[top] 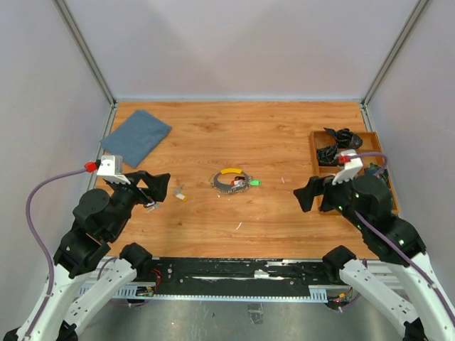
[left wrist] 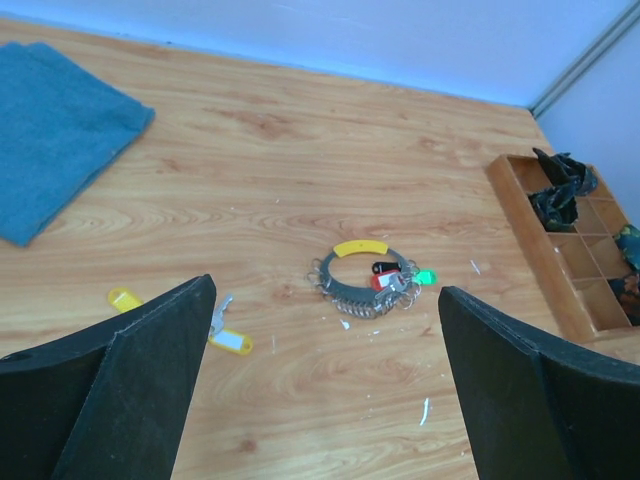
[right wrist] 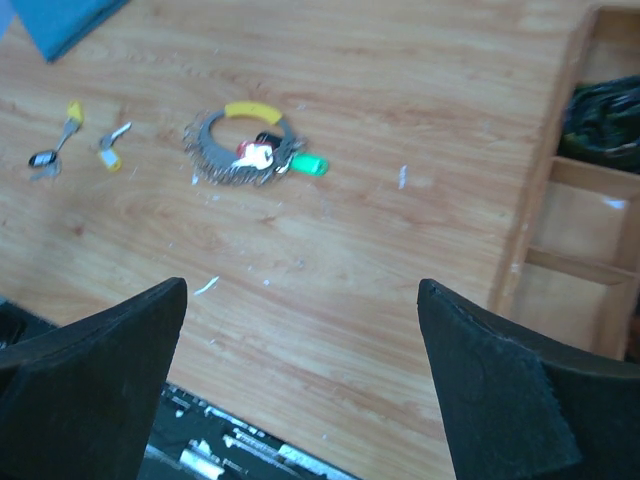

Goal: Put the keys on the keyring

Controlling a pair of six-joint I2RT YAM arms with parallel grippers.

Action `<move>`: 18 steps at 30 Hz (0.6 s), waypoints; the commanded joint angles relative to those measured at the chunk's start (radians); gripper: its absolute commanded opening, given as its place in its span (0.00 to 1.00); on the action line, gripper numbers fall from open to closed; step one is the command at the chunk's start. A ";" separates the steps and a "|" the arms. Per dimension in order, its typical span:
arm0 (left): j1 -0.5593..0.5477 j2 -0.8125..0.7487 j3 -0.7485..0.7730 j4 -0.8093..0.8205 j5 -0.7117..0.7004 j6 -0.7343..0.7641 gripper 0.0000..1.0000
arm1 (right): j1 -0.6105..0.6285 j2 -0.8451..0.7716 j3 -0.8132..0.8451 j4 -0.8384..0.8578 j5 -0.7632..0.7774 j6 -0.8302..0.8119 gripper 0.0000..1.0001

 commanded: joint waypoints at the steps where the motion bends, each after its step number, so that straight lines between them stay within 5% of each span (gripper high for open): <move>1: 0.005 -0.046 -0.026 -0.016 -0.073 -0.031 1.00 | -0.010 -0.104 0.018 -0.043 0.209 -0.043 0.98; 18: 0.005 -0.182 -0.073 0.015 -0.211 -0.030 1.00 | -0.010 -0.166 -0.036 -0.047 0.341 -0.038 0.98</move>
